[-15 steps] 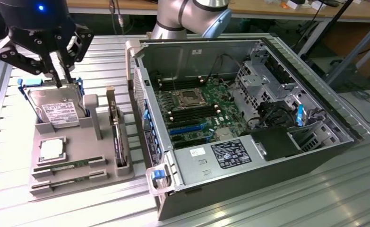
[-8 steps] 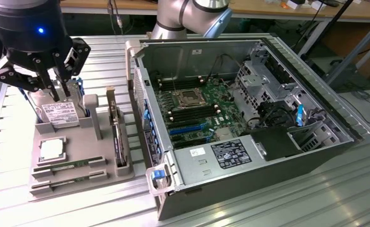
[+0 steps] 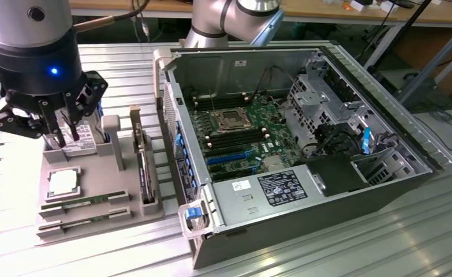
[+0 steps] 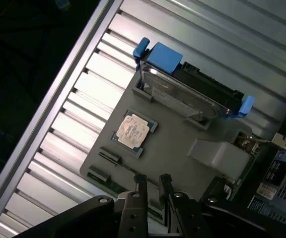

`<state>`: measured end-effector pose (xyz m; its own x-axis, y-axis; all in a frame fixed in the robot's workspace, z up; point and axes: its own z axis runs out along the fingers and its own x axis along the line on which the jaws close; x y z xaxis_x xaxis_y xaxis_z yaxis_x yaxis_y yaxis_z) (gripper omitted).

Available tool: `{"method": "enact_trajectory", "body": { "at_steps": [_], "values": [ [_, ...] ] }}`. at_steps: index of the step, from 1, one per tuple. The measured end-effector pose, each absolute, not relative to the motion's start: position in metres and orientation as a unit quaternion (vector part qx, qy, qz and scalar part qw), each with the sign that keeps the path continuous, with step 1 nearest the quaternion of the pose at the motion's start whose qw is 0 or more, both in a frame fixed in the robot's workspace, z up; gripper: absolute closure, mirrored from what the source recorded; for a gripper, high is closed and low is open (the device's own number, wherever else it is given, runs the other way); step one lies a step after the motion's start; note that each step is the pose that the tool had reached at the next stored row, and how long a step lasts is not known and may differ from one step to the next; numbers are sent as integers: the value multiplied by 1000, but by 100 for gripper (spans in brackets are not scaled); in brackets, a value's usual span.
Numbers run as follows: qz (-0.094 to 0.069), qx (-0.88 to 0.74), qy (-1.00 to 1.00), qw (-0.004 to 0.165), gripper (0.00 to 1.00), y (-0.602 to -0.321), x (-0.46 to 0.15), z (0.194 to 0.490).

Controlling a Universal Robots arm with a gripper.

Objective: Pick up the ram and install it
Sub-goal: 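Pick up the ram and move it above insertion slot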

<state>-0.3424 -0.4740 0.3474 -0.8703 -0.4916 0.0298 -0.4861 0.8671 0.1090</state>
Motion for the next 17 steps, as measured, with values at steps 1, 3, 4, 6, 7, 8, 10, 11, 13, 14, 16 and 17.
{"method": "enact_trajectory", "body": {
  "at_steps": [1, 3, 4, 6, 7, 8, 10, 11, 13, 14, 16, 17],
  "values": [
    [-49, 254, -966, 28, 75, -485, -343, 347],
    [-49, 260, -964, 28, 75, -496, -343, 345],
    [-48, 279, -959, 29, 75, -496, -343, 343],
    [-47, 309, -949, 30, 75, -496, -343, 338],
    [-47, 323, -945, 31, 75, -496, -343, 336],
    [-46, 341, -938, 32, 75, -496, -343, 333],
    [-45, 367, -929, 33, 75, -496, -343, 330],
    [-45, 377, -925, 33, 75, -496, -343, 328],
    [-43, 416, -908, 35, 75, -496, -343, 322],
    [-43, 430, -901, 36, 75, -496, -343, 320],
    [-42, 449, -892, 37, 75, -496, -343, 317],
    [-42, 460, -886, 37, 75, -496, -343, 315]
  ]
}}
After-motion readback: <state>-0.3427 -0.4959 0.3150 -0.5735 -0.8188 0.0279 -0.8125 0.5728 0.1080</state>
